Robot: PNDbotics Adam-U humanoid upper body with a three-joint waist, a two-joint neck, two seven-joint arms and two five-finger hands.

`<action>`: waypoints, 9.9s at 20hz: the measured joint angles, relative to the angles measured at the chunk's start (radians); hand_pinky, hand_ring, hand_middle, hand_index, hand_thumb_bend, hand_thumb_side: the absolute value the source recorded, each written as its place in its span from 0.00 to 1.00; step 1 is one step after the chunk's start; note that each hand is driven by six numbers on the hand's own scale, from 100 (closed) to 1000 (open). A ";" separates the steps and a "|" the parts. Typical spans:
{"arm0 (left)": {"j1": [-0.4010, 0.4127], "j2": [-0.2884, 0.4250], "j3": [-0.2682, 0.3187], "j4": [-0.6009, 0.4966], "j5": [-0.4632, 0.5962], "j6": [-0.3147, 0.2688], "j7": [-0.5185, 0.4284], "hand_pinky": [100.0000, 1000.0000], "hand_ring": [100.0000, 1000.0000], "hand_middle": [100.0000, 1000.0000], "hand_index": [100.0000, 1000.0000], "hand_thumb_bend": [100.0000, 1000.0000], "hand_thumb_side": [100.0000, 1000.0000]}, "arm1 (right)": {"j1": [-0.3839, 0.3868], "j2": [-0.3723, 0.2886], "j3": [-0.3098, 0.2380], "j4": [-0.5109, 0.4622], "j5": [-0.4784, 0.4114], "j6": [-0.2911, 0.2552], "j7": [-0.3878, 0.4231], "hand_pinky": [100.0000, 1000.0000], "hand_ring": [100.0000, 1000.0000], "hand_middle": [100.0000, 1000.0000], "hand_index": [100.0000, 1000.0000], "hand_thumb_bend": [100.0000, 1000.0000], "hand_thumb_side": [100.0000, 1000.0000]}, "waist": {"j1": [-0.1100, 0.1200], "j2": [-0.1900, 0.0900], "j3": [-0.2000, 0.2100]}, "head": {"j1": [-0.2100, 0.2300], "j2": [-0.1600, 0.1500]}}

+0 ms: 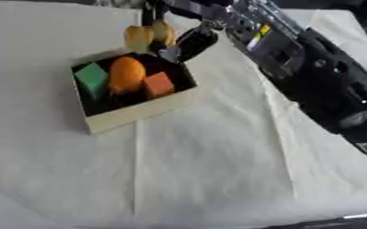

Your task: Pick up objects on the table and place them in the box.

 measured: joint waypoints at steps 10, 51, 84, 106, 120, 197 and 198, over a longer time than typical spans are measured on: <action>0.002 -0.004 0.000 0.000 0.000 0.001 0.001 0.80 0.71 0.64 0.82 0.00 0.64 | 0.001 0.004 0.005 0.011 0.113 -0.079 0.124 0.83 0.83 0.86 0.95 0.36 0.00 | 0.000 0.000 -0.002 | 0.013 0.000; 0.030 -0.004 0.022 0.000 -0.023 -0.009 0.043 0.80 0.71 0.63 0.82 0.00 0.65 | 0.132 -0.127 -0.309 0.342 0.265 0.041 -0.120 0.83 0.87 0.86 0.95 0.39 0.00 | 0.006 0.052 0.015 | 0.009 -0.001; -0.156 0.324 0.096 0.108 0.239 -0.227 0.395 0.78 0.74 0.67 0.84 0.08 0.39 | 0.194 -0.181 -0.407 0.529 0.178 0.049 -0.200 0.83 0.85 0.85 0.95 0.33 0.00 | 0.051 0.086 0.070 | -0.093 -0.043; -0.274 0.443 0.108 0.245 0.324 -0.267 0.452 0.78 0.74 0.68 0.84 0.12 0.35 | 0.160 -0.185 -0.401 0.591 0.214 0.136 -0.271 0.84 0.86 0.86 0.96 0.23 0.00 | 0.060 0.120 0.103 | -0.151 -0.091; -0.261 0.446 0.117 0.291 0.322 -0.283 0.445 0.78 0.74 0.67 0.84 0.09 0.36 | 0.160 -0.185 -0.426 0.618 0.168 0.189 -0.294 0.84 0.84 0.85 0.95 0.10 0.00 | 0.060 0.150 0.107 | -0.153 -0.112; -0.331 0.356 -0.028 0.201 0.299 -0.206 0.235 0.79 0.74 0.68 0.83 0.04 0.42 | -0.029 0.052 0.049 0.111 0.132 0.083 0.005 0.82 0.85 0.82 0.91 0.22 0.07 | 0.040 0.019 0.018 | -0.058 0.000; -0.330 0.356 -0.028 0.198 0.297 -0.207 0.235 0.78 0.74 0.68 0.83 0.04 0.41 | -0.028 0.052 0.049 0.111 0.147 0.068 0.016 0.83 0.86 0.82 0.92 0.26 0.11 | 0.040 0.019 0.017 | -0.059 0.000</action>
